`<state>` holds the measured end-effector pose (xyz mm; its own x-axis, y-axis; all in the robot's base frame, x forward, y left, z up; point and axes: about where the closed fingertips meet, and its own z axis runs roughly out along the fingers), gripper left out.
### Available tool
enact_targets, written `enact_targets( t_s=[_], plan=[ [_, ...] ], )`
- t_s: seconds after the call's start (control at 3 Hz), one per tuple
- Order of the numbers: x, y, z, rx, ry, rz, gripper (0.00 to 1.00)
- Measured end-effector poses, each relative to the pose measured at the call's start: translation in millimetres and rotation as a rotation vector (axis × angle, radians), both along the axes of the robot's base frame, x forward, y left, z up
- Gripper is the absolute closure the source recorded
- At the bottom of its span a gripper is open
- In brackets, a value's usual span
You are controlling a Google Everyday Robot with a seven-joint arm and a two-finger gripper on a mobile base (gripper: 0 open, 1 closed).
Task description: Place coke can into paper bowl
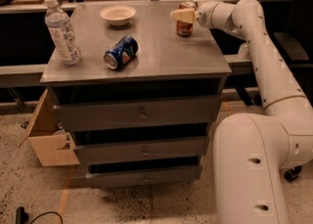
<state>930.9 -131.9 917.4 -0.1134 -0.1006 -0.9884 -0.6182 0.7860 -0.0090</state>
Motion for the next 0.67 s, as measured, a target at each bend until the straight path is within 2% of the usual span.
enact_targets(
  t_s=[0.33,0.67],
  plan=[
    [8,0,-4,0.025,0.012,-0.009,0.47],
    [3,16,24,0.04,-0.048,0.039,0.69]
  ],
)
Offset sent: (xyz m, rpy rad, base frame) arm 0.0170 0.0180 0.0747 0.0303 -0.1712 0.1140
